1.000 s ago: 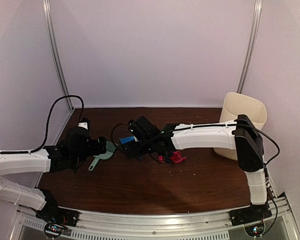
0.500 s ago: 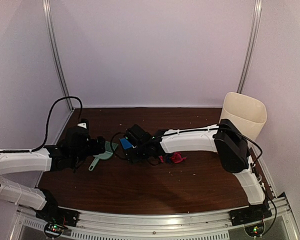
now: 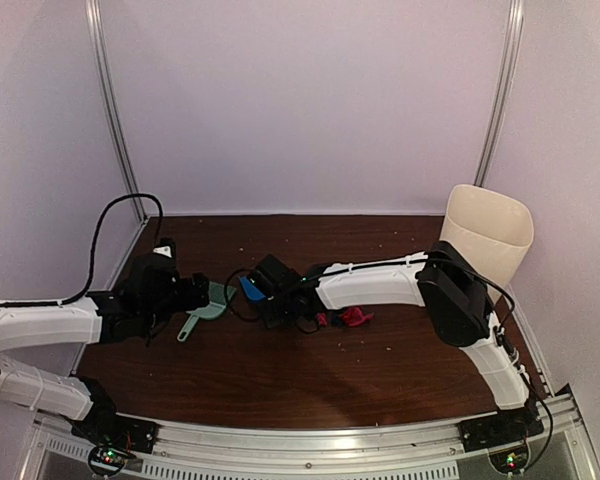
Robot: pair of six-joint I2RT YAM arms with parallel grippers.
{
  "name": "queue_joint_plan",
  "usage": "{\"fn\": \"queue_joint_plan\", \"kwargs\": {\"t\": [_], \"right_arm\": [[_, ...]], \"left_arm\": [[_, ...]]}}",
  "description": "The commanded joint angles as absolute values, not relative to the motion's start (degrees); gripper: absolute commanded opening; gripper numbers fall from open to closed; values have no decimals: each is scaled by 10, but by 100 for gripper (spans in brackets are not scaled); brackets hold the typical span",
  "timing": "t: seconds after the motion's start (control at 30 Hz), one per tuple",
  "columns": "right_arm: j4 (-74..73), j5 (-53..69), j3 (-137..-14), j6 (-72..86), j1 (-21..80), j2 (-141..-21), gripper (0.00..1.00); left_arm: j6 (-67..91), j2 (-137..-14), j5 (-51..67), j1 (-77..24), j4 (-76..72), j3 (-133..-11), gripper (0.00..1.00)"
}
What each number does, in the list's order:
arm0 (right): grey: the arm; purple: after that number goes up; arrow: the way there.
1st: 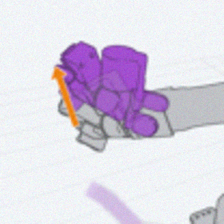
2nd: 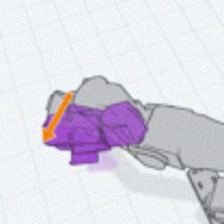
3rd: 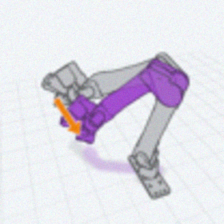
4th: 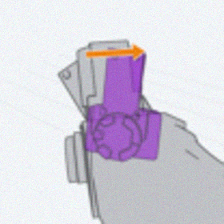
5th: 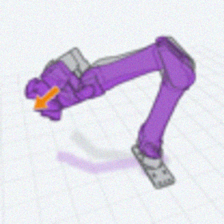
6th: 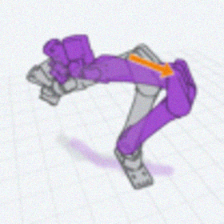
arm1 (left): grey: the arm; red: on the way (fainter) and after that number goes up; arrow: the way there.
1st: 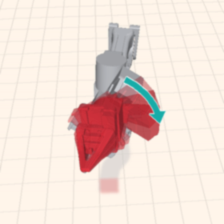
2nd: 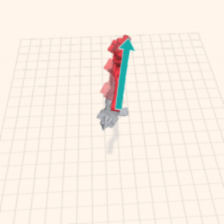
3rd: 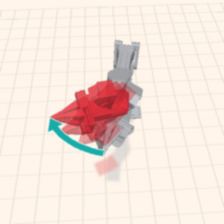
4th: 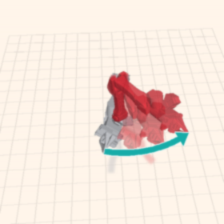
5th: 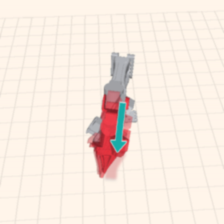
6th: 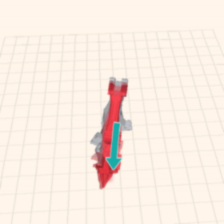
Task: Sweep away the paper scraps from the table
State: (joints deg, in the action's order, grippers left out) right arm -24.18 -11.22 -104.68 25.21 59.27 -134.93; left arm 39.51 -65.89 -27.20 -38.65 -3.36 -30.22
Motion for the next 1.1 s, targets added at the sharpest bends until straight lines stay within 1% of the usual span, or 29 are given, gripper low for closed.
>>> {"fn": "queue_joint_plan", "kwargs": {"t": [0.0, 0.1, 0.13, 0.3, 0.43, 0.7, 0.93, 1.07], "right_arm": [[-238, -150, -1064, 251, 589, -1359, 35], [-240, -153, -1064, 250, 588, -1355, 20], [-241, -154, -1063, 250, 588, -1351, 17], [-244, -151, -1042, 247, 589, -1306, 10], [-247, -150, -997, 245, 589, -1228, 7], [-295, -164, -809, 288, 594, -1021, 5], [-367, -219, -584, 398, 602, -815, 6], [-370, -233, -477, 455, 601, -730, 8]], "left_arm": [[396, -644, -272, -383, -53, -294, 90], [395, -642, -271, -383, -54, -293, 90], [394, -641, -270, -383, -55, -292, 89], [390, -636, -267, -383, -56, -291, 89], [383, -631, -262, -383, -55, -291, 89], [365, -621, -233, -383, -68, -287, 88], [361, -624, -208, -384, -76, -288, 87], [359, -629, -207, -384, -77, -288, 87]]}}
